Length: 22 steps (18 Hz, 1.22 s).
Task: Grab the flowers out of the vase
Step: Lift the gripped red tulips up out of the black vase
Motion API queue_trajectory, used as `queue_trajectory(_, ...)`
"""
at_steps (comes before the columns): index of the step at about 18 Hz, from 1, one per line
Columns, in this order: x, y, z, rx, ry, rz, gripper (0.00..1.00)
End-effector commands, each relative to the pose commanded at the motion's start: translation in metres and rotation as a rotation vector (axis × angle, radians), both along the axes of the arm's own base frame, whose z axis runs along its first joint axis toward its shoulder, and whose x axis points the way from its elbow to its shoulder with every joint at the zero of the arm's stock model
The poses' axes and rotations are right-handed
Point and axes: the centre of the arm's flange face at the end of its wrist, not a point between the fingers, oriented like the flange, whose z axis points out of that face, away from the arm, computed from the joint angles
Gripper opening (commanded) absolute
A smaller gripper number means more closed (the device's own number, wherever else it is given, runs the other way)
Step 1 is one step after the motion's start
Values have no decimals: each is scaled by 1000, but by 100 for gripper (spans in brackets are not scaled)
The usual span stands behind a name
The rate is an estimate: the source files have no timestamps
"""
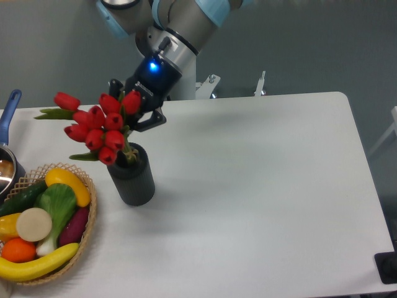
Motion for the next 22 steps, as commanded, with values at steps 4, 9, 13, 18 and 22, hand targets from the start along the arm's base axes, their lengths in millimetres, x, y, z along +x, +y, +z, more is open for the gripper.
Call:
queue_trajectory(4,-1,1,19,8,-26,26,0)
queue_trajectory(9,-10,2,57,23,-73,78,0)
queue_trajectory(13,-19,-5,75,41,-38,107,0)
queue_trajectory(18,-59,-35,103,65,29,220,0)
queue_trajectory(22,-113,-56,78,-30,135,357,0)
